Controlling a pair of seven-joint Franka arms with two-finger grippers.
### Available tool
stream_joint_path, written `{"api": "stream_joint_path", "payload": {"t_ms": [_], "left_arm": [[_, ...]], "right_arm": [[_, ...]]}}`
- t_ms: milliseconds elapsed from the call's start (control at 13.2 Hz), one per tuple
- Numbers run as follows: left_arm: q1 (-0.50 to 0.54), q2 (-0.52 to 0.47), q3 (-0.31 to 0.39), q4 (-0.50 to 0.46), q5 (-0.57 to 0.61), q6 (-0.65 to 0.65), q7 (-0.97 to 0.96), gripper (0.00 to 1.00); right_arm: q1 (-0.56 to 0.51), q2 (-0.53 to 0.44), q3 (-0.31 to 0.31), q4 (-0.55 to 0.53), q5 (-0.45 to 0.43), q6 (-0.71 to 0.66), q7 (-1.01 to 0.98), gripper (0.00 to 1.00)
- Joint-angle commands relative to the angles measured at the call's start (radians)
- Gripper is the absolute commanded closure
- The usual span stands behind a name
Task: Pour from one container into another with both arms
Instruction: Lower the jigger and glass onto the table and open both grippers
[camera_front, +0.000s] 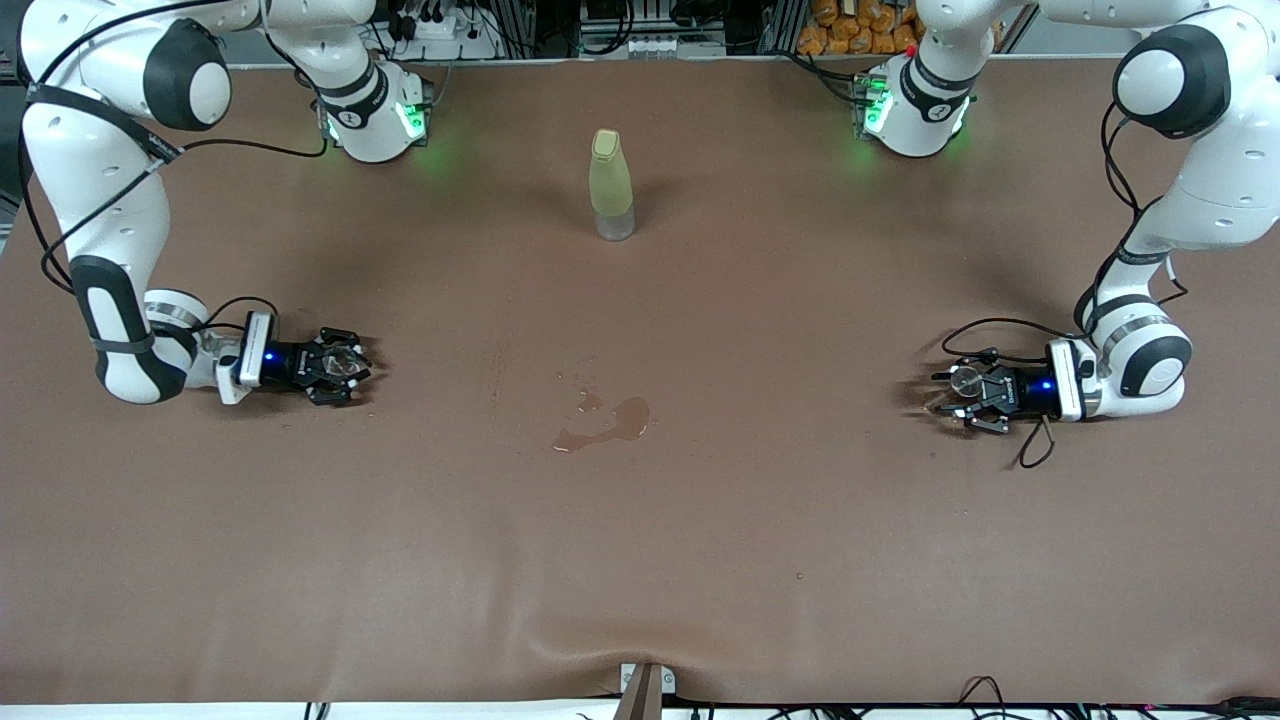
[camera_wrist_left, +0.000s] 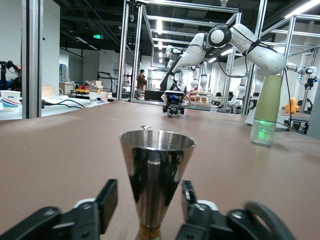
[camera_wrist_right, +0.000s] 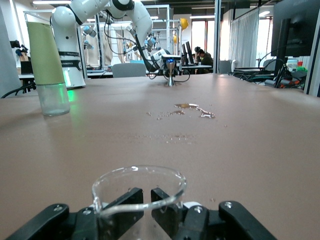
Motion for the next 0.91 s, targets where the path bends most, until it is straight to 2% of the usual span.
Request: {"api": "stream_joint_path", "payload": {"t_ms": [0,76,227,303,454,681,833], "left_arm": [[0.028,-0.011,-0.001,0.038,0.077,-0.019,-0.037,0.37],[0.037,-0.012,-0.001,0.048,0.106,-0.019,-0.058,0.37],[0.054,-0.02,-0.001,0.067,0.171,-0.021,-0.109,0.37],[0.059,-0.024,-0.001,0.065,0.2,-0.022,-0.121,0.37],[0.082,-0.025,-0.001,0.065,0.222,-0.068,-0.146,0.37],[0.083,-0.087,-0.001,0.077,0.298,-0.07,-0.303,0.37],[0.079,-0.132,-0.005,0.137,0.395,-0.07,-0.472,0.37]], "right_arm": [[0.007,0.027,-0.009,-0.008,0.025,0.005,-0.267,0.89],[0.007,0.027,-0.009,-0.006,0.025,0.008,-0.261,0.67],[0.006,0.027,-0.009,-0.008,0.025,0.008,-0.25,0.45],[0.007,0.027,-0.01,-0.006,0.025,0.008,-0.237,0.23],[0.007,0.024,-0.01,-0.006,0.024,0.007,-0.215,0.0],[0.012,0.017,-0.016,0.015,0.015,0.008,-0.212,0.0],[0.012,0.003,-0.03,0.024,0.007,0.01,-0.154,0.0]]}}
